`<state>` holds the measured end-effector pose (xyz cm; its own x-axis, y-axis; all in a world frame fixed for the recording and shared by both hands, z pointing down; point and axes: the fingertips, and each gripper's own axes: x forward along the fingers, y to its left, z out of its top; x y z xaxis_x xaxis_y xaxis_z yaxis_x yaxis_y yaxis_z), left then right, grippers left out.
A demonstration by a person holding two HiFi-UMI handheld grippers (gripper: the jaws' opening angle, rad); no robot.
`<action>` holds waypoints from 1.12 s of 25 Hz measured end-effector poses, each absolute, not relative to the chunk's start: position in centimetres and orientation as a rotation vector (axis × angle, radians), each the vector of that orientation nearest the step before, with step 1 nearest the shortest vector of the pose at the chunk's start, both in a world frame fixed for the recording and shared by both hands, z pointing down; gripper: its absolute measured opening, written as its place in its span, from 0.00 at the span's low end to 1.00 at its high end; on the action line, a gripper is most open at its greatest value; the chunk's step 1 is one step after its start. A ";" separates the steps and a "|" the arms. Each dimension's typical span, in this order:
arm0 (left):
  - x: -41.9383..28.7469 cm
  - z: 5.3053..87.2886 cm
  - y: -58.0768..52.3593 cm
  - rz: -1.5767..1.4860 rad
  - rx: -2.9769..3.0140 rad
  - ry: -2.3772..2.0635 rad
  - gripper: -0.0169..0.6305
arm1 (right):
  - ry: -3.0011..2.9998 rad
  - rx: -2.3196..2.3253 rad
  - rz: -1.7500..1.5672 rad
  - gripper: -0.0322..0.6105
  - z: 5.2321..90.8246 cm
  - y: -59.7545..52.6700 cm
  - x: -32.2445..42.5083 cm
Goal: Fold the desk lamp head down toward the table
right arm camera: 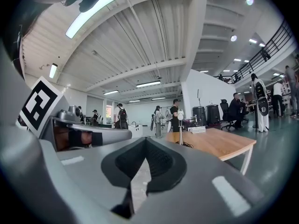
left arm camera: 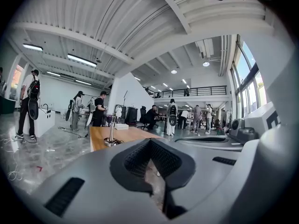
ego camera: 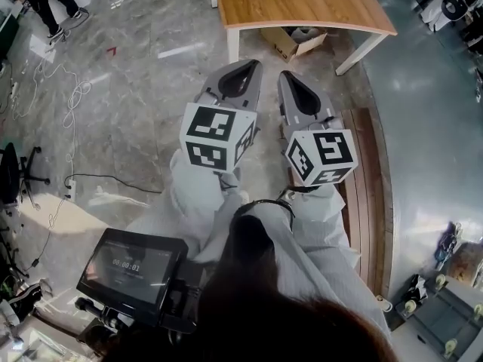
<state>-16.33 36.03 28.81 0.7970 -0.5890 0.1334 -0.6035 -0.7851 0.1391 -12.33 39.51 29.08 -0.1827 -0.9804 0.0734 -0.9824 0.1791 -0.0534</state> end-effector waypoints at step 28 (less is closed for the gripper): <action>3.0 32.1 -14.7 0.171 2.701 -1.094 0.03 | -2.398 1.918 0.271 0.05 34.9 -10.3 13.3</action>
<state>3.03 -14.65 32.10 0.7157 -0.6722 0.1896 -0.6980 -0.6978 0.1610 13.30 -10.32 34.87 -0.2248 -0.9619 0.1556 -0.9723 0.2111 -0.1000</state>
